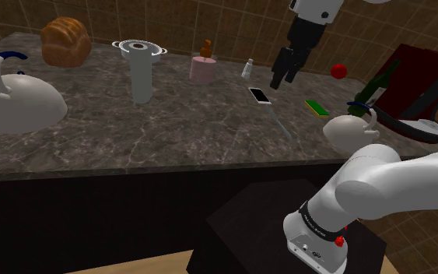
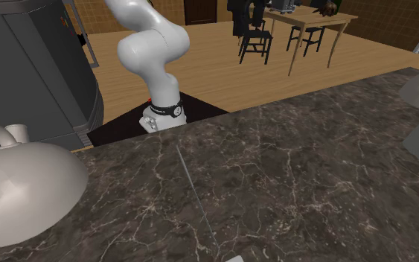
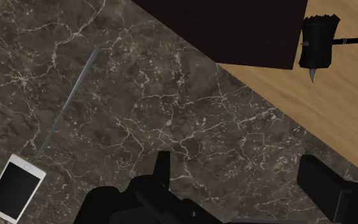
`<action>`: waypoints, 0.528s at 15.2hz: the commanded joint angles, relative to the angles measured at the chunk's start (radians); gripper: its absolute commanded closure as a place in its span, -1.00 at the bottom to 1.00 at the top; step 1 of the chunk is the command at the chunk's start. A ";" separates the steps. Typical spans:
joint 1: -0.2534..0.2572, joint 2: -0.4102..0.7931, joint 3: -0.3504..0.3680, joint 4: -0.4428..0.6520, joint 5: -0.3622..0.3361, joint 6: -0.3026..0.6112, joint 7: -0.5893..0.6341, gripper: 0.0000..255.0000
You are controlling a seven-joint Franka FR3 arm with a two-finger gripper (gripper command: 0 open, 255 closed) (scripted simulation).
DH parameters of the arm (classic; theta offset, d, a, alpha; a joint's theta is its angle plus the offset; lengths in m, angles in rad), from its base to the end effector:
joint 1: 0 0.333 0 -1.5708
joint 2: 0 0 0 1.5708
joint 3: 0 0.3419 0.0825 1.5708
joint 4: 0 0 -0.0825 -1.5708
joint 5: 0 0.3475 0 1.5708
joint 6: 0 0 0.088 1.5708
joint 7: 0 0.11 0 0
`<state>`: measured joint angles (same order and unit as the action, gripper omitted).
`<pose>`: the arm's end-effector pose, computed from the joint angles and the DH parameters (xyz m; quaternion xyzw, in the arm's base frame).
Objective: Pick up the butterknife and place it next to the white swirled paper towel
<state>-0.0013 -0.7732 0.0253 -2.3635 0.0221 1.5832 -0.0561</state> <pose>0.2564 0.0114 0.6003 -0.9993 -0.0362 0.0036 0.0023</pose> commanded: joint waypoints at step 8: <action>-0.094 0.082 -0.084 -0.091 -0.053 0.161 0.021 -1.00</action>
<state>-0.0837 -0.7033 -0.0501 -2.4390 -0.0265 1.7167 -0.0437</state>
